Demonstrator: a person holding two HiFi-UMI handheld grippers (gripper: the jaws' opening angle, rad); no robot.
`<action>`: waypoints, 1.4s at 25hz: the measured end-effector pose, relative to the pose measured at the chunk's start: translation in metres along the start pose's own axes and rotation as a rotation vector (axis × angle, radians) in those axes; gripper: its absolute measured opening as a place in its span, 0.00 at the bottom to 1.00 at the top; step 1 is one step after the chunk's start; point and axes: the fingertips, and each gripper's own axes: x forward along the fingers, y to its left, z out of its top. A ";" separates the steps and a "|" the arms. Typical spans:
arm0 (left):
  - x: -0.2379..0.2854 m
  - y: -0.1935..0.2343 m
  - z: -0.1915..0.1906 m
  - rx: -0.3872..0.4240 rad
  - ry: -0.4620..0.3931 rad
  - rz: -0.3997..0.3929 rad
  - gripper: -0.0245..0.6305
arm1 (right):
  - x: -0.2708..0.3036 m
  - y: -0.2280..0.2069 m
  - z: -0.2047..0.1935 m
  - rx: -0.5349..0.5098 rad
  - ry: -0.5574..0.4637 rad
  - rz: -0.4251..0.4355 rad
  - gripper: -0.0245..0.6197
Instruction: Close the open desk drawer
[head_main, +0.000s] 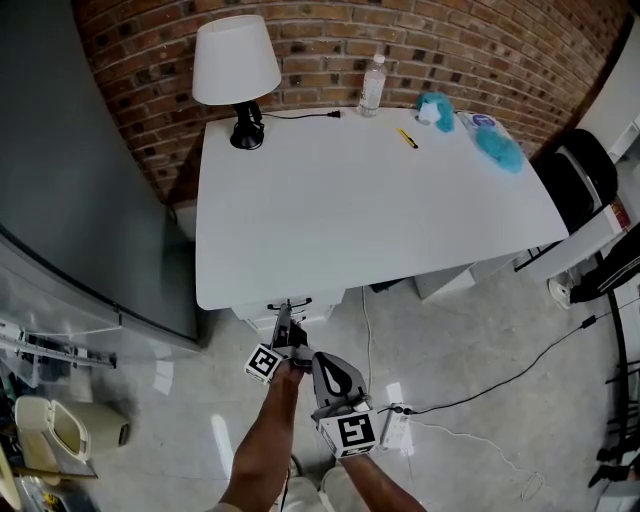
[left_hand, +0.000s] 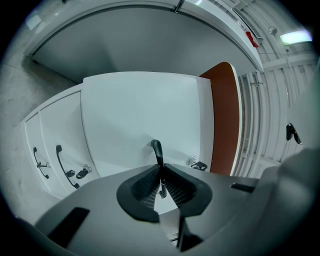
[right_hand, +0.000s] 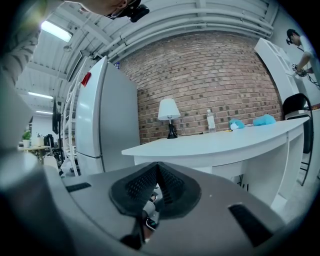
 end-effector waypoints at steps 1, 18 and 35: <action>0.000 0.002 0.000 0.013 0.005 0.008 0.08 | 0.000 -0.001 0.001 0.001 -0.001 0.000 0.05; 0.020 0.028 0.011 0.024 -0.008 0.064 0.08 | 0.002 -0.010 -0.005 0.005 0.004 0.000 0.05; 0.021 0.034 0.009 -0.047 -0.052 0.103 0.08 | 0.000 -0.010 -0.009 0.007 0.026 0.003 0.05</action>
